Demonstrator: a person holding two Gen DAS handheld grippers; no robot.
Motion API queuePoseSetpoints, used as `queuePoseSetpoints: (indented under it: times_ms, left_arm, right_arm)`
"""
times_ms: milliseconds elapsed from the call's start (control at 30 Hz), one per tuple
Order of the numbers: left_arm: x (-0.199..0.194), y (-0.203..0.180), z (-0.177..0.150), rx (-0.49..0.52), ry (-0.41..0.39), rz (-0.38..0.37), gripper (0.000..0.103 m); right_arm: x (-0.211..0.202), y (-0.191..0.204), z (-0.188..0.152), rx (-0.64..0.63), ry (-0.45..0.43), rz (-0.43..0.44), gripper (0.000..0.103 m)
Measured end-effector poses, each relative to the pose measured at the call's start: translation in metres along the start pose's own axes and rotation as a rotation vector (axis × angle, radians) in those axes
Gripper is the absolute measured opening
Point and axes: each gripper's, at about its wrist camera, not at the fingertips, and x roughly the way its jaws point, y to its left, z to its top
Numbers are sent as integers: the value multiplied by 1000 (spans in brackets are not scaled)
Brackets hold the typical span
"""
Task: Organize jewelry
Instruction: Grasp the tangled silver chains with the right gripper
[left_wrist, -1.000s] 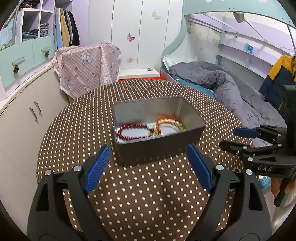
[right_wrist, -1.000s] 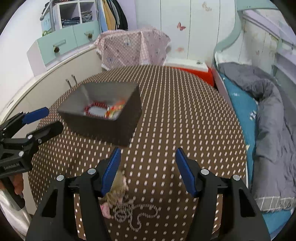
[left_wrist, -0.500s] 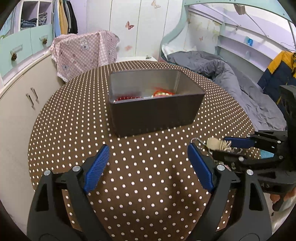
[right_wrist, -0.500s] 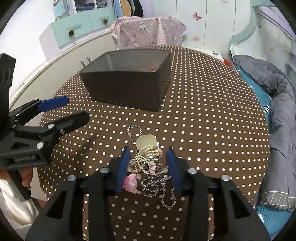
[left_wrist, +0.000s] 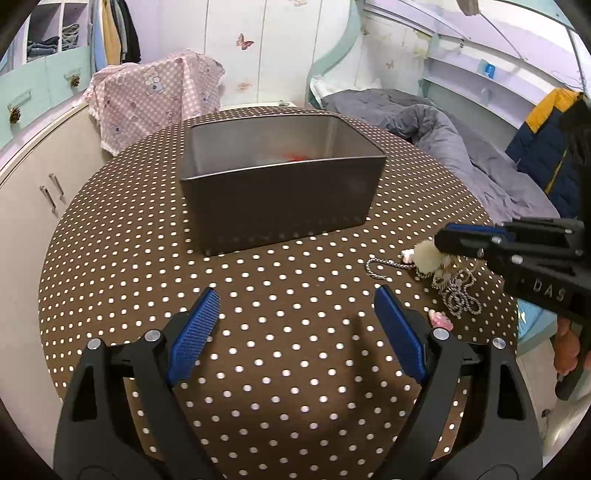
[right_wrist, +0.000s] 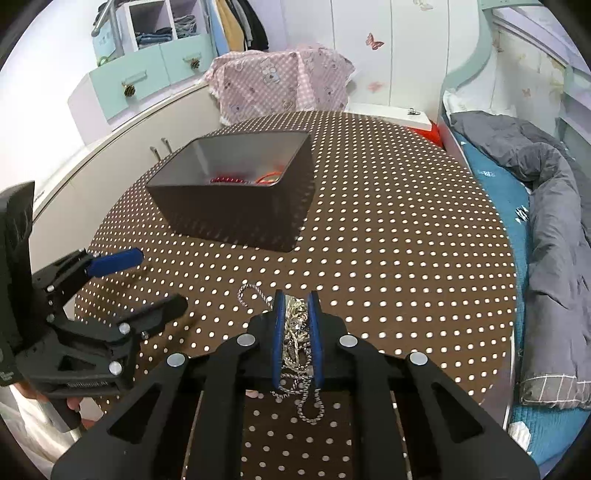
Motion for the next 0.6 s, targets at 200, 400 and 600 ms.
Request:
queuePoseSetpoints:
  times_ms: [200,400,600]
  left_arm:
    - [1,-9,2,13,5,-17,85]
    - [3,-13,1,22,14,-13,85]
    - [5,-10,1,11,18,-4,85]
  right_arm:
    - [-12,-8,4,-1,-25,15,10]
    - [6,-5,-2,-36,46,-41,13]
    - [2,9,-4,-124,22,-32,48]
